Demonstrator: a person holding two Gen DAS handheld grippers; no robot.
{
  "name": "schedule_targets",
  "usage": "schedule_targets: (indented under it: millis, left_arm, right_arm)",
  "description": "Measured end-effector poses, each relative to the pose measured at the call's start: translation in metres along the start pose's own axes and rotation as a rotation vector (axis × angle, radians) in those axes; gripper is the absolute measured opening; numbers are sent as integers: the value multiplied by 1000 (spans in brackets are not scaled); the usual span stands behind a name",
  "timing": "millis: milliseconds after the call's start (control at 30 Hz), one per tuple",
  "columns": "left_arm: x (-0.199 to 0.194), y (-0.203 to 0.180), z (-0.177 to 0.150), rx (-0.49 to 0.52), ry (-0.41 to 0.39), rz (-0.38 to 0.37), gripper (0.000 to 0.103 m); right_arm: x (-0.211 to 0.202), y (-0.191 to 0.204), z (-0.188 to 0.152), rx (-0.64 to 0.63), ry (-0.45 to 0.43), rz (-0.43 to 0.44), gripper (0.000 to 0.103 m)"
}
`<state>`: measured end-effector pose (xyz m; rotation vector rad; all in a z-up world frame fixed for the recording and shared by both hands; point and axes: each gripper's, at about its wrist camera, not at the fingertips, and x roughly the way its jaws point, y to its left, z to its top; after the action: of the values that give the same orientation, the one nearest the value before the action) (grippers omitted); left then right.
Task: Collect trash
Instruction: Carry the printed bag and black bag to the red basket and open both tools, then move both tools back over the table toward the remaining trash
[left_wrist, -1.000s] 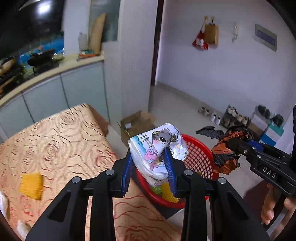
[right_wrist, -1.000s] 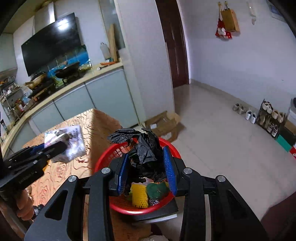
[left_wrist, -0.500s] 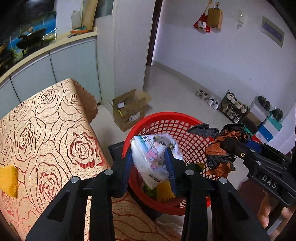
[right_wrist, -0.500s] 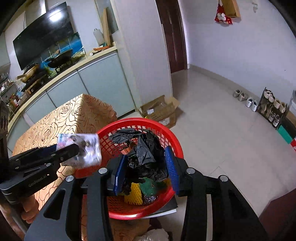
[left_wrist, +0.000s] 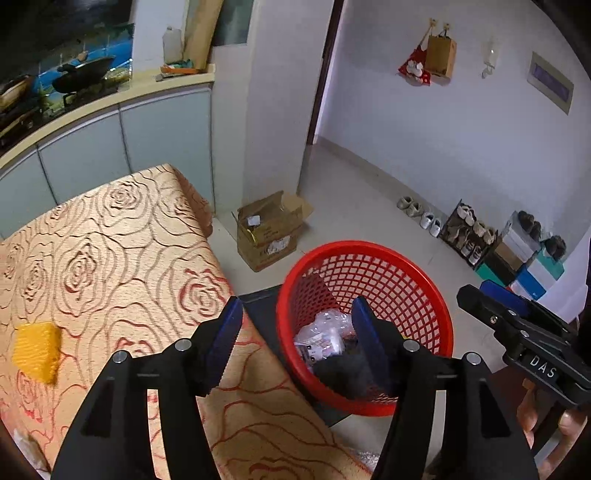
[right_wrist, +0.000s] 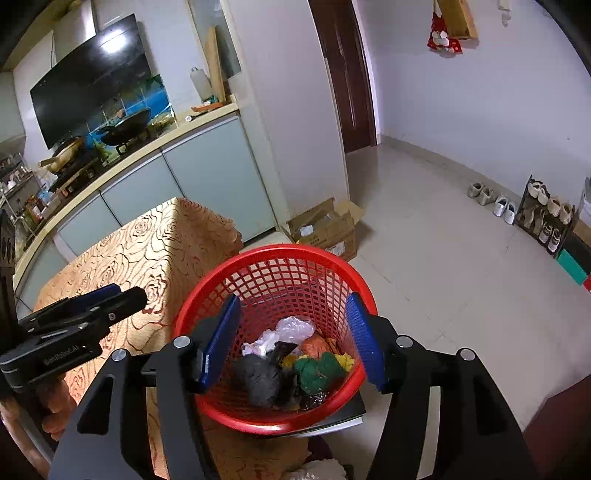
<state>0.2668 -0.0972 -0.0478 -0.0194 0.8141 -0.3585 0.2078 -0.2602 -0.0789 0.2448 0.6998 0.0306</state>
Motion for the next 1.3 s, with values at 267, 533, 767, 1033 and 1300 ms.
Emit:
schedule_targets:
  millis: [267,533,767,1033,1300]
  left_arm:
    - [-44,19,-8,-27,-62,37,65]
    - [-90,53,-22,-79,-126,117,67]
    - [-132,97,-44,-154,-168,202,70]
    - [-179,184,-84,-278,-186,382,72]
    - [-210,254,-120,-397,-186,526,75]
  right_arm:
    - [-23,22,-2,-30,-39,26,58]
    - [-33,62,-6,-99,-64,72,58]
    - [-29,103,-17,-165,-34,138,58]
    - [-24,154,-25,-238,-5,215,58]
    - [-18,198,-33,-299,16,267,58]
